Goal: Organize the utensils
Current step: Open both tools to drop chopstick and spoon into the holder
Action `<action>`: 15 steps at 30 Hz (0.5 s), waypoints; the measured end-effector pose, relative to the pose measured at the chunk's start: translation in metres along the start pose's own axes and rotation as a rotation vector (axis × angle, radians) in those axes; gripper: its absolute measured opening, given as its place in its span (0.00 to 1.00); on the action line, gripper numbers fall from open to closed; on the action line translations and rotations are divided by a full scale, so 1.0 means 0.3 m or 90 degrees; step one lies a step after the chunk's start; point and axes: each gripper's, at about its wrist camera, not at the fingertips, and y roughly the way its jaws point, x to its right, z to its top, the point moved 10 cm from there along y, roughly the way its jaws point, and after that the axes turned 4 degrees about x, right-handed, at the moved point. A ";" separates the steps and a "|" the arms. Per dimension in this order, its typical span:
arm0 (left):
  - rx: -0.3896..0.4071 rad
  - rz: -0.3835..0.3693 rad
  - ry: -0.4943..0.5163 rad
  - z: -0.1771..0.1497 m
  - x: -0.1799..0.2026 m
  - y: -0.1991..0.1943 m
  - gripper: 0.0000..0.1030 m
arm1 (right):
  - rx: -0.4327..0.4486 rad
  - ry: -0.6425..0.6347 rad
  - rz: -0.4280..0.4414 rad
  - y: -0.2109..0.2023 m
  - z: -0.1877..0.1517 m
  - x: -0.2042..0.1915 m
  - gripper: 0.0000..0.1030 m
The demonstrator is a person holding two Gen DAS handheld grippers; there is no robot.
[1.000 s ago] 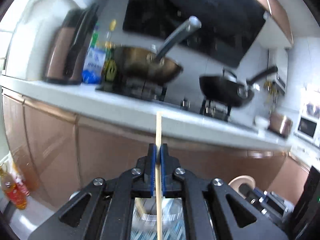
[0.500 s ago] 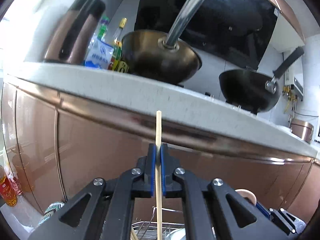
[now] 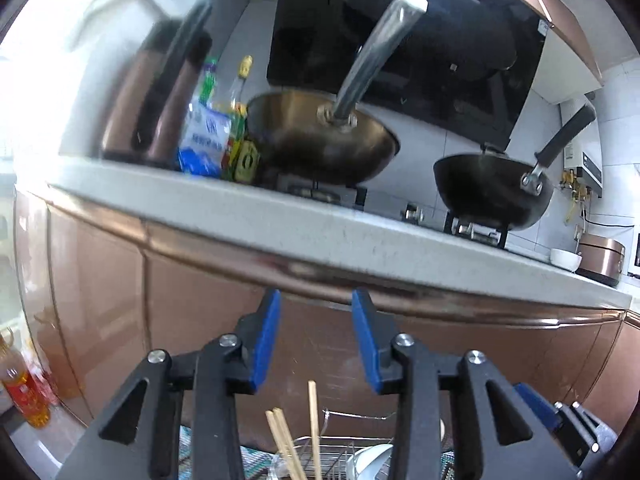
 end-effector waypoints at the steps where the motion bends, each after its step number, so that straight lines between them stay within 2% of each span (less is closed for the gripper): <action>1: 0.003 0.003 0.005 0.028 -0.002 -0.023 0.34 | 0.006 -0.001 -0.003 -0.031 0.026 0.003 0.31; 7: 0.009 0.019 0.046 0.172 -0.027 -0.197 0.34 | 0.035 -0.001 -0.004 -0.219 0.155 0.003 0.31; 15: -0.042 0.017 0.109 0.208 -0.068 -0.441 0.34 | 0.059 0.008 0.005 -0.505 0.250 -0.004 0.31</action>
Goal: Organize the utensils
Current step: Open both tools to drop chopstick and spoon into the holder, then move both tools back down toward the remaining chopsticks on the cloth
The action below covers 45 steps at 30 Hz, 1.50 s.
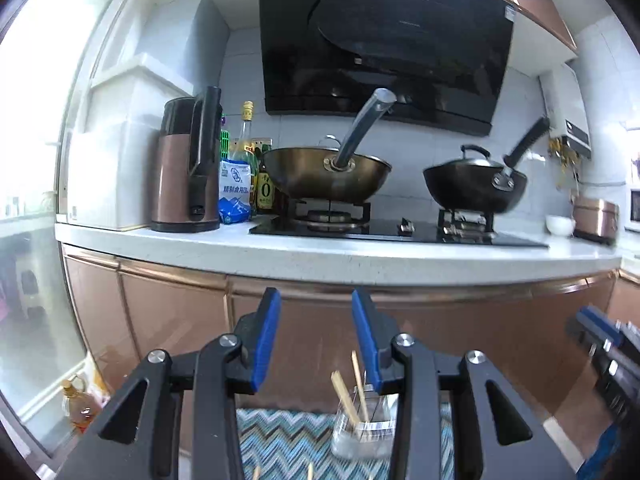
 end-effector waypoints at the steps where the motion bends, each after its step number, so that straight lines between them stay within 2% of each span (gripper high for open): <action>1: -0.009 -0.004 0.005 -0.009 -0.006 -0.034 0.34 | -0.001 0.002 -0.002 -0.031 0.006 0.002 0.31; 8: -0.071 -0.032 0.025 -0.072 -0.034 -0.216 0.34 | -0.020 0.039 0.004 -0.180 0.010 0.005 0.31; 13: -0.097 -0.029 0.029 -0.093 -0.083 -0.310 0.34 | -0.048 0.049 0.019 -0.249 -0.009 -0.021 0.31; 21: -0.127 -0.026 0.038 -0.128 -0.146 -0.398 0.34 | -0.101 0.057 0.041 -0.297 -0.073 -0.077 0.31; 30: -0.256 -0.052 0.002 -0.366 -0.178 -0.292 0.34 | -0.198 0.081 0.067 -0.217 -0.249 -0.111 0.31; 34: -0.294 -0.058 -0.001 -0.456 -0.182 -0.236 0.34 | -0.239 0.098 0.066 -0.167 -0.335 -0.099 0.31; 39: -0.341 -0.089 0.001 -0.566 -0.143 -0.150 0.34 | -0.299 0.119 0.074 -0.082 -0.464 -0.100 0.30; 45: -0.423 -0.124 -0.002 -0.743 -0.063 -0.024 0.34 | -0.360 0.139 0.076 0.019 -0.611 -0.084 0.30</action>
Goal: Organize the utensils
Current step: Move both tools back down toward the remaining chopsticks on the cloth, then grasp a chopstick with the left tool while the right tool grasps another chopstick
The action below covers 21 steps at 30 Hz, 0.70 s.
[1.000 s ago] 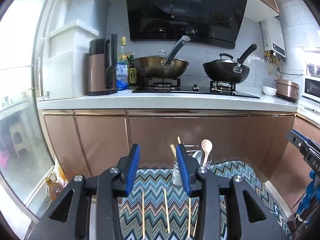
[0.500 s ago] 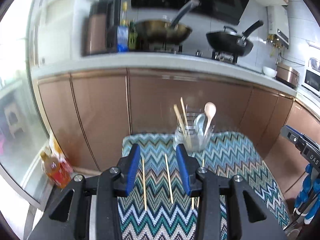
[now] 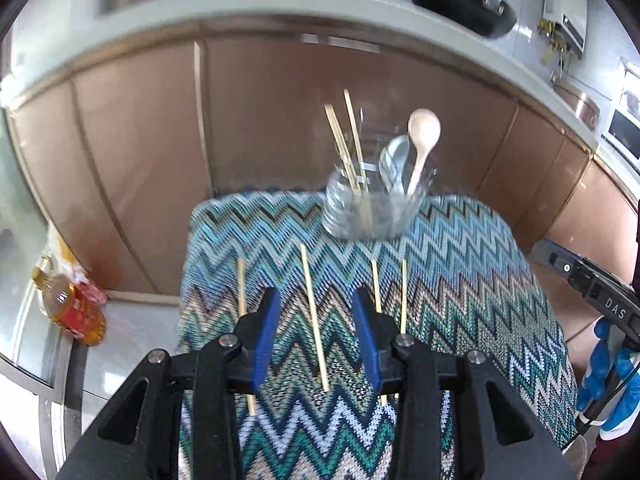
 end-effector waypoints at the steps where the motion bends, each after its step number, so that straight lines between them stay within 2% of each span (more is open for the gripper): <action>1: -0.009 -0.004 -0.001 -0.007 0.005 0.025 0.34 | -0.007 0.004 0.000 0.019 -0.009 0.012 0.30; 8: -0.074 -0.008 -0.021 -0.019 -0.011 0.214 0.34 | -0.061 0.017 0.015 0.148 -0.060 0.039 0.29; 14: -0.137 -0.018 -0.034 -0.004 -0.047 0.346 0.34 | -0.127 0.030 0.071 0.299 -0.108 -0.050 0.26; 18: -0.188 -0.031 -0.042 -0.004 -0.049 0.447 0.34 | -0.184 0.029 0.083 0.431 -0.151 -0.111 0.25; 21: -0.219 -0.034 -0.052 -0.008 -0.056 0.514 0.34 | -0.227 0.035 0.071 0.520 -0.191 -0.119 0.23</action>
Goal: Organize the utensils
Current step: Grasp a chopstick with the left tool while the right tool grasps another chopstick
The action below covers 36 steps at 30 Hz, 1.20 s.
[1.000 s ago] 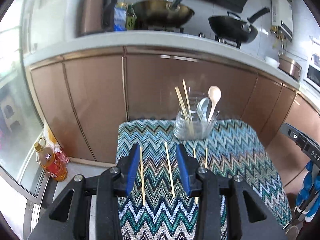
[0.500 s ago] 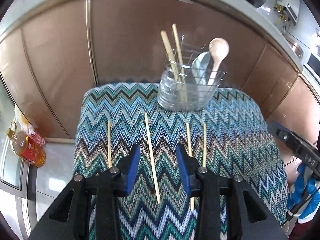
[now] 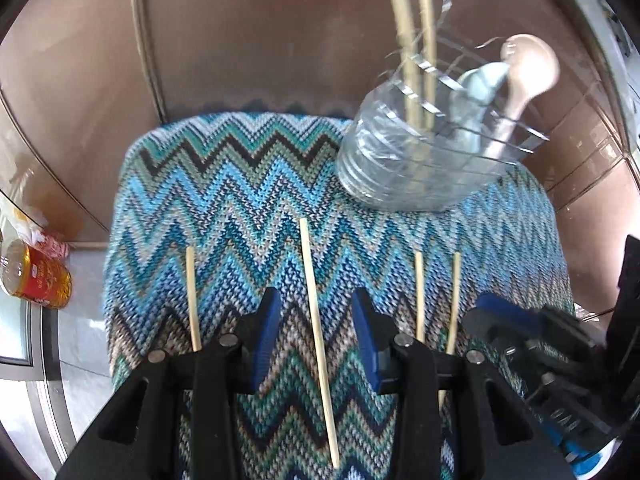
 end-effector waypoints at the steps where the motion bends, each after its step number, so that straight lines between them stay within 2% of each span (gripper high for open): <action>1: -0.008 -0.001 0.001 0.004 -0.003 0.015 0.34 | -0.011 0.004 -0.002 0.028 0.000 0.001 0.23; 4: -0.029 0.008 0.004 0.016 -0.013 0.063 0.32 | -0.033 0.008 -0.014 0.090 0.010 0.003 0.22; 9: -0.068 0.014 0.004 0.014 -0.028 0.134 0.23 | -0.075 0.001 -0.042 0.182 -0.008 0.008 0.21; 11: -0.086 0.018 0.011 0.003 -0.025 0.167 0.19 | -0.073 -0.010 -0.051 0.200 -0.014 0.003 0.21; 13: -0.083 0.037 0.032 0.007 -0.023 0.180 0.18 | -0.074 -0.012 -0.059 0.207 -0.013 -0.001 0.19; 15: -0.084 0.051 0.042 0.011 -0.027 0.183 0.16 | -0.071 0.001 -0.061 0.213 -0.012 0.007 0.12; 20: -0.079 0.057 0.030 0.026 -0.024 0.188 0.07 | -0.064 0.048 -0.037 0.222 -0.010 0.015 0.08; 23: -0.064 0.042 0.016 0.014 -0.001 0.164 0.04 | -0.055 0.081 -0.002 0.190 -0.002 0.018 0.07; 28: -0.032 0.040 0.014 -0.024 0.018 0.074 0.04 | -0.029 0.077 0.035 0.101 0.010 -0.042 0.05; 36: 0.070 0.024 0.004 -0.062 0.034 -0.181 0.04 | 0.061 0.039 0.071 -0.153 0.022 -0.125 0.05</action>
